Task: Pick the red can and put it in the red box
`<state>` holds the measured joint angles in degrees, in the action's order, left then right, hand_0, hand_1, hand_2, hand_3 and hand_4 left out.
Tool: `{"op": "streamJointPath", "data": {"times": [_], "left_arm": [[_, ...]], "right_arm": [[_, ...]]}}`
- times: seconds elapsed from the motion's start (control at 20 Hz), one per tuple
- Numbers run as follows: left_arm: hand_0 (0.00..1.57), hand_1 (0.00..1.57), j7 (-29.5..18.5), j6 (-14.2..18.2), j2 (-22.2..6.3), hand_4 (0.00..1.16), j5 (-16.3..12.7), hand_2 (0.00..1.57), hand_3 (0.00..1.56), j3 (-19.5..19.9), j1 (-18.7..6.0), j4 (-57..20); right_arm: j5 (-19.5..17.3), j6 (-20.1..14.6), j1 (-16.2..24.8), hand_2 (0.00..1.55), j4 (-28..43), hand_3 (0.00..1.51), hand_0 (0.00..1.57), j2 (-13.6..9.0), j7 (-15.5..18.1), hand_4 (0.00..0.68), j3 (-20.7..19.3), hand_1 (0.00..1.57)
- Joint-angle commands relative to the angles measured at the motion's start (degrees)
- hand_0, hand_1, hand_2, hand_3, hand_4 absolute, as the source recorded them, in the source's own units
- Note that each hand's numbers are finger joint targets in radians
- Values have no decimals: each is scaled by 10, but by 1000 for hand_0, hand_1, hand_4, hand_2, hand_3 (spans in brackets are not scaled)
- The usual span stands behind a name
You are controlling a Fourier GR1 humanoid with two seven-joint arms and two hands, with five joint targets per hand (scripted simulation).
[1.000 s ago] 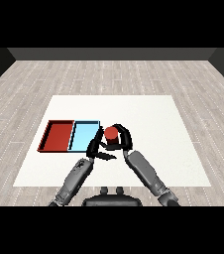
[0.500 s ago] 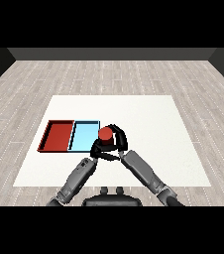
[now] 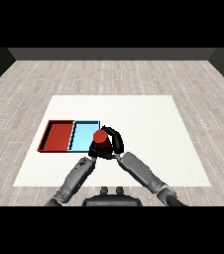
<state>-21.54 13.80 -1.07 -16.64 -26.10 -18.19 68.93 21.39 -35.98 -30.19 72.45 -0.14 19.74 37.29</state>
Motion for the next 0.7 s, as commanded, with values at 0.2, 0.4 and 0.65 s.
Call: {"op": "streamJointPath", "data": {"times": [0.2, 0.4, 0.65], "left_arm": [[1331, 1331, 32, 110, 10, 949, -32, 1414, 1355, 21, -7, -15], [1530, 1530, 40, 207, 11, 863, -43, 1472, 1370, -54, -59, -69], [1568, 1568, 49, 227, 10, 1004, -8, 1513, 1408, -33, -56, -19]], "right_arm": [[-10, 16, 17, 1446, 18, 1366, 1408, -3, -6, 627, -11, 1408], [11, 30, -5, 1463, -12, 1384, 1523, 1, 0, 623, -18, 1523], [-8, 6, -12, 1447, 24, 1379, 1463, 1, -19, 607, -11, 1463]]}}
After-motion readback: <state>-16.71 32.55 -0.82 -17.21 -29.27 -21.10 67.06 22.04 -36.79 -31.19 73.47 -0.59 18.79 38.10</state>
